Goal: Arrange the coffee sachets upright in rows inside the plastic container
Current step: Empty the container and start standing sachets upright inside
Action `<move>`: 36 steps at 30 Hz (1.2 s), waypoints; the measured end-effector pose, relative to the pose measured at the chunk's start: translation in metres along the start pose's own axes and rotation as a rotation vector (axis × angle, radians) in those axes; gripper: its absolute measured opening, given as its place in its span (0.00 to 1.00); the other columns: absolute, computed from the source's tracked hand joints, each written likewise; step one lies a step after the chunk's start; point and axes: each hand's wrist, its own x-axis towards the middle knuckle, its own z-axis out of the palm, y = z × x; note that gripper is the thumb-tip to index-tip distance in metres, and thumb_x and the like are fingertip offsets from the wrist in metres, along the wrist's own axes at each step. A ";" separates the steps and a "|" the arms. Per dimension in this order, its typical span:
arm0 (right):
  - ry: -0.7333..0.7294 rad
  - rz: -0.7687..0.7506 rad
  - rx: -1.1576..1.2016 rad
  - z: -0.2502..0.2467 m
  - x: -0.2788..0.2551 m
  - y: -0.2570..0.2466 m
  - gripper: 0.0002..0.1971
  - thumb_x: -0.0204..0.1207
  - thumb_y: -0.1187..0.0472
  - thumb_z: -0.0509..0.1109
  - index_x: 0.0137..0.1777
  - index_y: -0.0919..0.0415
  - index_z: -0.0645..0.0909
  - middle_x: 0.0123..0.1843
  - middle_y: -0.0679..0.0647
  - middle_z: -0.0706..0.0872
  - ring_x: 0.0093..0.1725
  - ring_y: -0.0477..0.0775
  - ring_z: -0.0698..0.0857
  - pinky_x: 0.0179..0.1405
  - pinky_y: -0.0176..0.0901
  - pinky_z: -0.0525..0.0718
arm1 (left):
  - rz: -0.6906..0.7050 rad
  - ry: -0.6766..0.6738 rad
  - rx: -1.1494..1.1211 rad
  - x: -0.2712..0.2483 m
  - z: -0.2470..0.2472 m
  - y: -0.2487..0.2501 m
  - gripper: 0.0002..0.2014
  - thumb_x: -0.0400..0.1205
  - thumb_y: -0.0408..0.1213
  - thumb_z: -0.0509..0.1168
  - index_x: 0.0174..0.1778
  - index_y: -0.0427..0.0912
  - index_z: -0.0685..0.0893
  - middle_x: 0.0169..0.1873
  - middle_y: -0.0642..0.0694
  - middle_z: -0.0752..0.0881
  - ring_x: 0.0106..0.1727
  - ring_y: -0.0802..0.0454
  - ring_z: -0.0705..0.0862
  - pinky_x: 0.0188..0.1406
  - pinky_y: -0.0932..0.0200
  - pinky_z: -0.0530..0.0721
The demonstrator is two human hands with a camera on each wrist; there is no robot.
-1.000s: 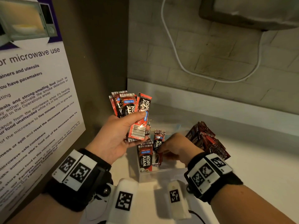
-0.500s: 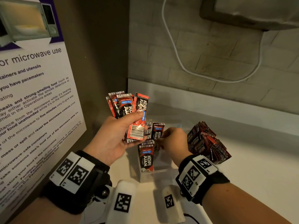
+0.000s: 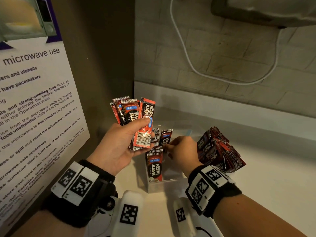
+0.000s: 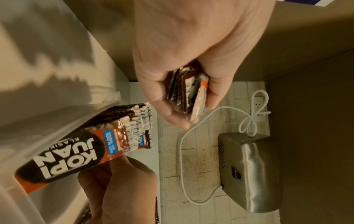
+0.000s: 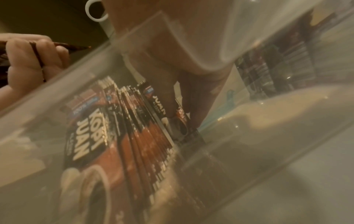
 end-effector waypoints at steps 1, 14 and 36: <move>-0.007 -0.002 0.000 0.000 0.000 0.000 0.08 0.71 0.56 0.78 0.38 0.60 0.86 0.37 0.57 0.89 0.39 0.56 0.89 0.44 0.49 0.89 | -0.001 0.002 0.002 0.000 0.000 0.000 0.12 0.72 0.37 0.74 0.50 0.41 0.86 0.32 0.46 0.90 0.32 0.55 0.90 0.24 0.59 0.85; 0.016 -0.004 0.058 -0.012 -0.004 -0.008 0.16 0.64 0.52 0.83 0.32 0.65 0.85 0.29 0.59 0.88 0.30 0.57 0.87 0.38 0.57 0.89 | 0.003 0.001 0.029 0.003 -0.001 -0.001 0.08 0.73 0.38 0.73 0.46 0.42 0.86 0.30 0.46 0.90 0.31 0.55 0.89 0.26 0.58 0.86; -0.034 0.075 0.149 -0.034 -0.015 -0.027 0.18 0.62 0.53 0.84 0.35 0.68 0.83 0.33 0.64 0.89 0.34 0.65 0.90 0.40 0.60 0.90 | -0.012 -0.008 0.032 0.006 -0.002 -0.004 0.09 0.72 0.38 0.74 0.46 0.42 0.86 0.31 0.46 0.90 0.32 0.55 0.89 0.25 0.58 0.85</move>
